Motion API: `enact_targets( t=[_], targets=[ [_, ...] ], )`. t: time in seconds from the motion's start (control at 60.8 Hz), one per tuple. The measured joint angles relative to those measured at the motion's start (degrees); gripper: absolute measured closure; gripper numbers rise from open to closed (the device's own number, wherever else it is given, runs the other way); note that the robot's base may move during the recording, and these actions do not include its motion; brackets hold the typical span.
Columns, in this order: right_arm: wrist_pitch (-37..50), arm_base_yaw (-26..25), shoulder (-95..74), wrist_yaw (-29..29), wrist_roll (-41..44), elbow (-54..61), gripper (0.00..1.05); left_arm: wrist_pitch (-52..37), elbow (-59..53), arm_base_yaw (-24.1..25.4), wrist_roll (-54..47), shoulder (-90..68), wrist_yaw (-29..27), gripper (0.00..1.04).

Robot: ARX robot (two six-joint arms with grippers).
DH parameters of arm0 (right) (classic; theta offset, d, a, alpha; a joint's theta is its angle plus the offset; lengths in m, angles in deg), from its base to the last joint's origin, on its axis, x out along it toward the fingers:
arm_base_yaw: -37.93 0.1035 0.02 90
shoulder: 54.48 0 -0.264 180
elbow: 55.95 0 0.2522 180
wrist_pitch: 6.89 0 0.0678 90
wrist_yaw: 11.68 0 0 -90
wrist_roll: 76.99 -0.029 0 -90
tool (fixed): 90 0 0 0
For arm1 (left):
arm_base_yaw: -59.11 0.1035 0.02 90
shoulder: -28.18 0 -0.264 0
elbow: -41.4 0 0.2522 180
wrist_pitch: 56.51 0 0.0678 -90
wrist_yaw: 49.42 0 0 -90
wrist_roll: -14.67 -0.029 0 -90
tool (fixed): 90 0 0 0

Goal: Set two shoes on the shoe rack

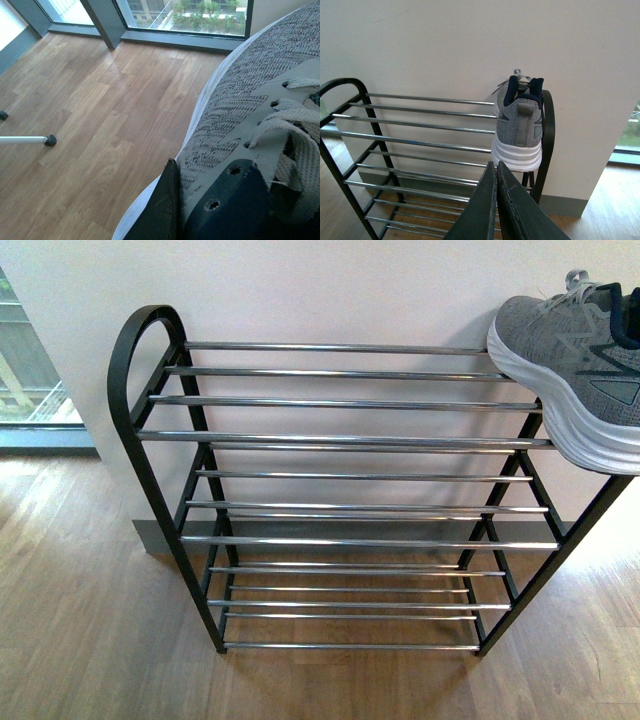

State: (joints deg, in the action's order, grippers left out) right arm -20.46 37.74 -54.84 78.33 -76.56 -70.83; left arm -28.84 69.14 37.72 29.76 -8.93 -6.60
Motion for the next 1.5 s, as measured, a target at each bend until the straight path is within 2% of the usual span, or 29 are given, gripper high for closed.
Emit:
enact_targets(
  t=[0.543,0.921,1.02,1.102,1.283,1.398,1.497],
  targets=[
    [0.0,0.0,0.04,-0.2,0.0,0.0,0.09,0.0,0.0,0.04,0.02,0.0,-0.39,1.03],
    [-0.07,0.09,0.04,0.2,0.0,0.0,0.09,-0.02,0.0,0.0,0.0,0.02,0.2,1.03],
    [-0.11,0.09,0.09,0.17,-0.02,0.0,0.09,-6.78,-0.98,-2.19,-0.13,2.4,1.66,1.03],
    [-0.11,0.11,0.11,0.2,-0.02,0.0,0.09,-5.7,5.49,-2.12,2.49,-0.98,5.9,1.03],
    [-0.11,0.11,0.11,0.15,-0.04,0.0,0.09,-10.36,21.57,3.8,3.54,-15.58,14.75,1.03],
    [-0.11,0.11,0.11,0.15,-0.04,0.0,0.09,-11.21,29.16,6.1,8.33,-26.95,16.87,1.03],
    [-0.11,0.11,0.11,0.15,-0.02,0.0,0.09,-9.33,34.12,5.7,14.88,-37.59,17.81,1.03]
  ],
)
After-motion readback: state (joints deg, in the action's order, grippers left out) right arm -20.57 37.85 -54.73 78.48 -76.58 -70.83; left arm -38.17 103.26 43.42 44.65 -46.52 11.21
